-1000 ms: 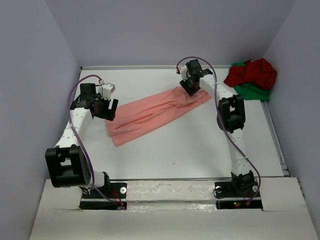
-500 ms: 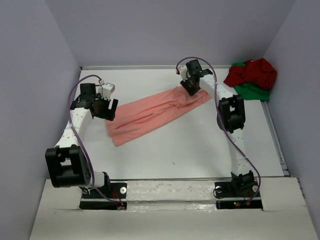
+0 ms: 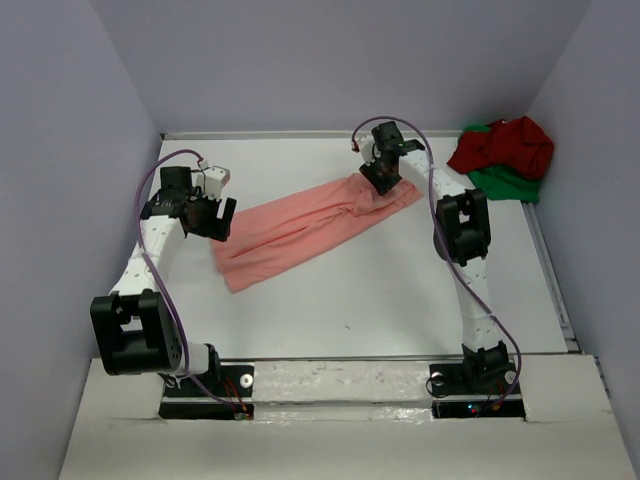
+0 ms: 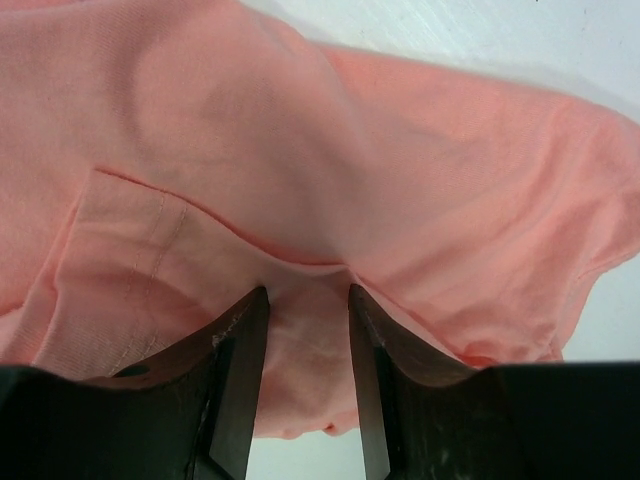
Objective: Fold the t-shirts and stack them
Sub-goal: Fold the other side of the tshirt into a rectangle
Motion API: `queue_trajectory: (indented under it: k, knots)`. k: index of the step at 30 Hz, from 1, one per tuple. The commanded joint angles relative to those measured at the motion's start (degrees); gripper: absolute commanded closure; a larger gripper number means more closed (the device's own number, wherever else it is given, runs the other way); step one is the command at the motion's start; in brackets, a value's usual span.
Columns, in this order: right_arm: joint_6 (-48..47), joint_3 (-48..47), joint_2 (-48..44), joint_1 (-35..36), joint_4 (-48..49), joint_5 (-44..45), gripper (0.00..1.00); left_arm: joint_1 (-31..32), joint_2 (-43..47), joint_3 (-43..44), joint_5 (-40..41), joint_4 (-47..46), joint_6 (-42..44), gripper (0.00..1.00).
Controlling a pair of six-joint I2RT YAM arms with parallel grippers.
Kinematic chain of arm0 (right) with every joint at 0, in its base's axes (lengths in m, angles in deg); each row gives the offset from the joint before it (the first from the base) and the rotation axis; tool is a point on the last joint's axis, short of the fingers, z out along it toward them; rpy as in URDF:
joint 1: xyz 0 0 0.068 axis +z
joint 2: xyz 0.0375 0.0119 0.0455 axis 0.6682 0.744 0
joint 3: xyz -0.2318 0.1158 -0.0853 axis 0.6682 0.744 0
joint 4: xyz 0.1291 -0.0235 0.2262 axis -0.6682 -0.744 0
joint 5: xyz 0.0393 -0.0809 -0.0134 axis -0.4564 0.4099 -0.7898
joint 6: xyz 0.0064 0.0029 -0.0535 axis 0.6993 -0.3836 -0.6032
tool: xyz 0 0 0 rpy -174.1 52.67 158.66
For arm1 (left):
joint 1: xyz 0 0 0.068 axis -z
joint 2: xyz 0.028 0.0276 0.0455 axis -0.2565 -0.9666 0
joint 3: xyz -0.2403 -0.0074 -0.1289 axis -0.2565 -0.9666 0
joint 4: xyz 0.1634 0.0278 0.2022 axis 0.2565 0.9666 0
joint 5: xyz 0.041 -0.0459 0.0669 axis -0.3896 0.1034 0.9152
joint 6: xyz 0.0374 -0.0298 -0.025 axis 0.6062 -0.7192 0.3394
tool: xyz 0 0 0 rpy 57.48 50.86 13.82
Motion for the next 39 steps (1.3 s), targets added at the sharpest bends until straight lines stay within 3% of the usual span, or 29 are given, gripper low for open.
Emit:
queue_trajectory:
  k: [1, 9, 15, 16, 39]
  knots:
    - [-0.76, 0.19, 0.22, -0.90, -1.37, -1.15, 0.57, 0.06, 0.63, 0.89, -0.04, 0.56, 0.16, 0.11]
    - [-1.12, -1.04, 1.28, -0.90, -3.04, -3.61, 0.71, 0.06, 0.80, 0.80, -0.04, 0.56, 0.16, 0.10]
    - [-1.56, -1.74, 1.98, -0.90, -4.09, -3.96, 0.92, 0.06, 1.07, 0.53, -0.04, 0.38, 0.25, 0.10]
    - [-1.47, -1.83, 1.98, -0.90, -4.27, -3.87, 1.00, 0.06, 1.06, 0.53, -0.13, 0.38, 0.16, 0.11]
    - [-1.82, -2.01, -8.13, -0.90, -1.55, 4.91, 1.00, 0.15, 2.82, 0.97, -0.66, 0.73, 0.07, 0.11]
